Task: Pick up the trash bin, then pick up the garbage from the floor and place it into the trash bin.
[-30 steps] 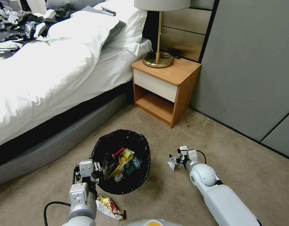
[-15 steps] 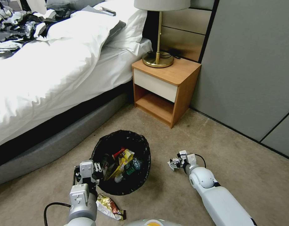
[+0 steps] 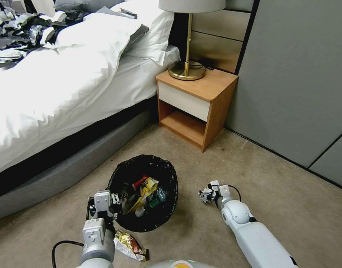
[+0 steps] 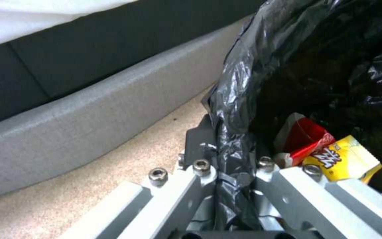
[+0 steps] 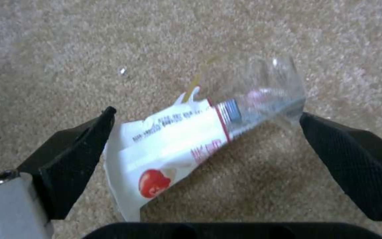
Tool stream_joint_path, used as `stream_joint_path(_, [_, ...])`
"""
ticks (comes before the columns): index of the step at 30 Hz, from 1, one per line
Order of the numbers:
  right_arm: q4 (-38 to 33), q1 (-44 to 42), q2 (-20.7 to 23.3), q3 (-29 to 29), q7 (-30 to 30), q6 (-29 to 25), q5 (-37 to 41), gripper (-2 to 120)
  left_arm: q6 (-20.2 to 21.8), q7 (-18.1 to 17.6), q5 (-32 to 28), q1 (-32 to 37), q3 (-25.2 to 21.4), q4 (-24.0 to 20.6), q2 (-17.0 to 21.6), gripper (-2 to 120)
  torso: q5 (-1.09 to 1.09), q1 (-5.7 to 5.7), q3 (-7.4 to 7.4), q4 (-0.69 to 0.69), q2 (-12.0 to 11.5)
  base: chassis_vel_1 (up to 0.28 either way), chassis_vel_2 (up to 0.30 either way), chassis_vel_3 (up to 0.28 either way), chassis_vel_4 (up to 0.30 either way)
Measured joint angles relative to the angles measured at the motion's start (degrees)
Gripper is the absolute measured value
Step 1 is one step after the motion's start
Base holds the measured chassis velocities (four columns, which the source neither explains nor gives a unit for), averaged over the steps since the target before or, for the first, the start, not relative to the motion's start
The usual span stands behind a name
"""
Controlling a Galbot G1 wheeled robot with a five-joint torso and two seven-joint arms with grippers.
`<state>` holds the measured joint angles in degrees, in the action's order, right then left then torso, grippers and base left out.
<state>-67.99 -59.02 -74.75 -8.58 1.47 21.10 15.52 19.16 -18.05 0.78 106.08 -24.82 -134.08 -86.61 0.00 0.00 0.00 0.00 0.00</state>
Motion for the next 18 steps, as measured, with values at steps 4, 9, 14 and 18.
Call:
stream_joint_path(4, [0.4,0.1,-0.2,0.0,-0.1,-0.2,0.0,100,0.0,0.0,0.0,0.0,0.0,0.0,0.0,0,-0.01,0.0,0.0,0.0,0.0,0.0,0.0,0.0,0.0])
stream_joint_path(9, [1.8,0.0,-0.9,-0.4,-0.1,-1.2,-0.8,100,0.0,0.0,0.0,0.0,0.0,0.1,0.0,0,0.0,0.0,0.0,0.0,0.0,0.0,0.0,0.0,0.0])
stream_joint_path(14, [3.3,0.0,-1.4,-0.9,-0.6,-2.9,-1.5,99,0.0,0.0,-0.1,0.1,-0.1,0.1,0.1,0,0.0,0.0,0.0,0.0,0.0,0.0,0.0,0.0,0.0])
stream_joint_path(18, [3.6,0.1,-1.4,-0.9,-1.0,-4.1,-2.1,94,0.0,0.0,-0.1,0.2,-0.1,0.1,0.0,0,0.0,0.0,0.0,0.0,0.0,0.0,0.0,0.0,0.0])
